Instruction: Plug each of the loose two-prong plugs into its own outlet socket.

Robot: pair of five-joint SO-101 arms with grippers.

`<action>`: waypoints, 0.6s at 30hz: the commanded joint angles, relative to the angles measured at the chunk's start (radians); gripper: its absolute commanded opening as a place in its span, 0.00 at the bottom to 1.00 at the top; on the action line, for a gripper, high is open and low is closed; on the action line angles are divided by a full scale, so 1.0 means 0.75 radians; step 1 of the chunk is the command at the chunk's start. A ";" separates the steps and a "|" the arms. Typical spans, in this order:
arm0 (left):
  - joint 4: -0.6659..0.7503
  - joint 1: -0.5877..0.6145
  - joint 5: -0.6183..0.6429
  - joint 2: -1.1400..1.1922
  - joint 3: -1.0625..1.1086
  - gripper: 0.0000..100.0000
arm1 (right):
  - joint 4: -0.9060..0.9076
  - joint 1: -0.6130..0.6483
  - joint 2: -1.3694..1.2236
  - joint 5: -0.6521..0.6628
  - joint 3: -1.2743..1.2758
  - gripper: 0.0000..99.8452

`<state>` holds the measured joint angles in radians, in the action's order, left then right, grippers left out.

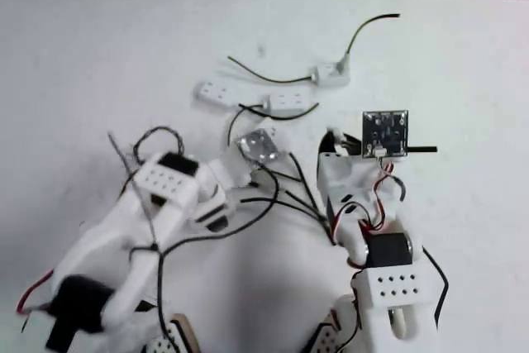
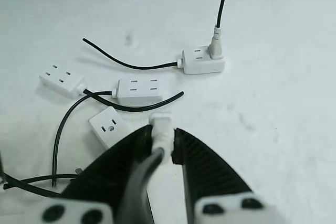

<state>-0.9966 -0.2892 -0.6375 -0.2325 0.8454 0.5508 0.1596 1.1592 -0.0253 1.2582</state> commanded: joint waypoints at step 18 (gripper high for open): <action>-0.172 -0.040 0.129 0.296 -0.284 0.02 | -0.003 -0.015 0.026 0.014 -0.100 0.02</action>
<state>-1.0932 -0.3030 -0.6206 -0.0330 0.6475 0.5508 0.1596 1.1592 -0.0253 1.2582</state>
